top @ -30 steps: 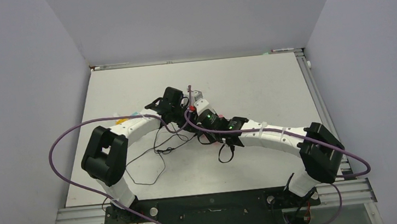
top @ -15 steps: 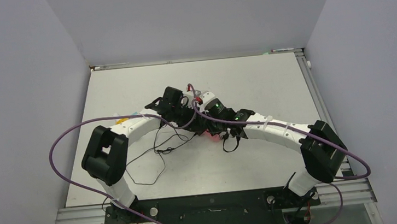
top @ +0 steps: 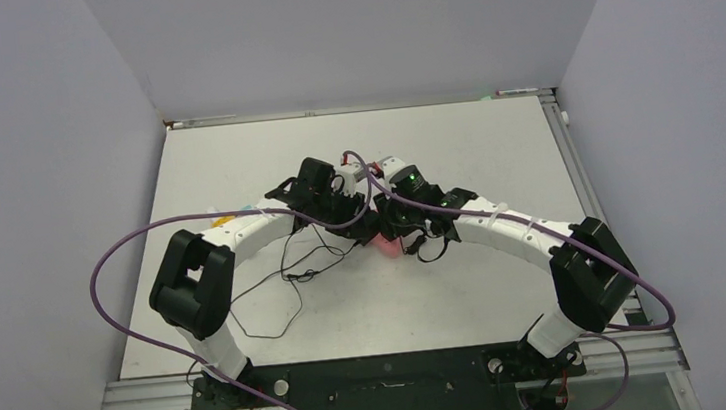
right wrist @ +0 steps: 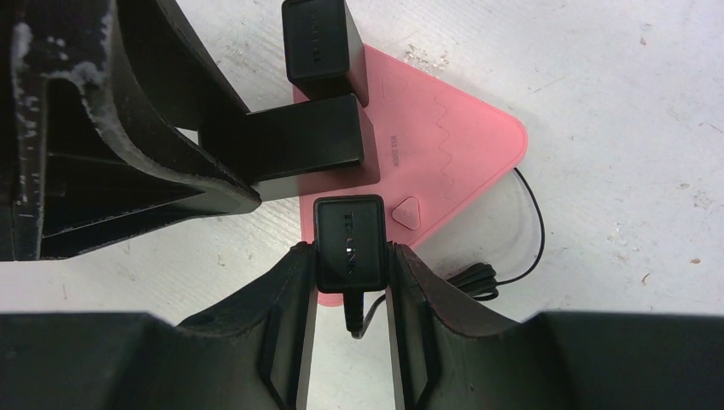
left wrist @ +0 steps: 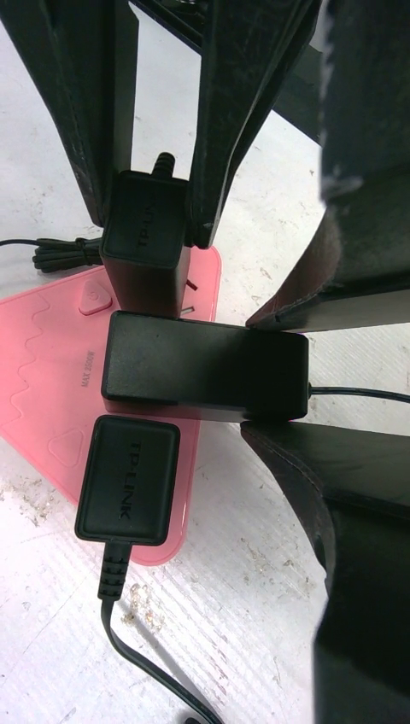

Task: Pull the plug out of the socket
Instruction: Remove the plug from the socket.

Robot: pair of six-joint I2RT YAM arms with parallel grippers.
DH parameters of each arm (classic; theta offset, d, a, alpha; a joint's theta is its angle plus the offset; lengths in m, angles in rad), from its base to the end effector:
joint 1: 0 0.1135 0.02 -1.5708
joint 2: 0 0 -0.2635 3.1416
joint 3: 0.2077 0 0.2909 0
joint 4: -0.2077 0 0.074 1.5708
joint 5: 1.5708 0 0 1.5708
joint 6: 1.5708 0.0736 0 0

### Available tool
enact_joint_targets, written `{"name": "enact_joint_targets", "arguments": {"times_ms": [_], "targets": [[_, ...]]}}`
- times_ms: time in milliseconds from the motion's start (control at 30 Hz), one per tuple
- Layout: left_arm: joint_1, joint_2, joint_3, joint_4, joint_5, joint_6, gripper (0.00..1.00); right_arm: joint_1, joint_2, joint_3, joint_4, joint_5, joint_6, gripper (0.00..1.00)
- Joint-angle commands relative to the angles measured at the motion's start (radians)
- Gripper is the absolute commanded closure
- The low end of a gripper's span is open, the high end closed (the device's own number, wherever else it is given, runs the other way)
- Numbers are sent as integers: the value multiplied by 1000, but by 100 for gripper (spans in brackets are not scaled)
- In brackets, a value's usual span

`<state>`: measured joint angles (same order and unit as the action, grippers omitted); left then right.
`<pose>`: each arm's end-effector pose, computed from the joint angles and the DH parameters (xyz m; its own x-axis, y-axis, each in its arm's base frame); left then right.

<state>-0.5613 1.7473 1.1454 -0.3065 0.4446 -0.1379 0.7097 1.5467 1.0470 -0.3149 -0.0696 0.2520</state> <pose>0.3397 -0.2510 0.1504 -0.7580 0.3300 -0.5626 0.6060 0.6752 -0.4205 0.2951 0.2602 0.1859 -0.7055 -0.2781 -0.6519 -0.5269 0.8209 0.2201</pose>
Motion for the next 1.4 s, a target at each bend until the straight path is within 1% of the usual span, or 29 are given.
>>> {"name": "enact_joint_targets", "arguments": {"times_ms": [0,200,467,800,1167,1367], "targets": [[-3,24,14,-35,-49,-28,100,-14,-5,0,72,-30,66,95],[-3,17,16,-38,-58,-34,100,18,-17,4,72,28,55,95],[1,18,16,-38,-50,-44,100,164,13,53,27,247,13,95],[17,17,16,-33,-38,-53,100,287,42,84,20,379,-39,95],[23,19,16,-33,-41,-56,100,361,40,88,19,415,-75,95],[21,20,18,-40,-67,-48,100,363,27,90,15,410,-58,95]]}}
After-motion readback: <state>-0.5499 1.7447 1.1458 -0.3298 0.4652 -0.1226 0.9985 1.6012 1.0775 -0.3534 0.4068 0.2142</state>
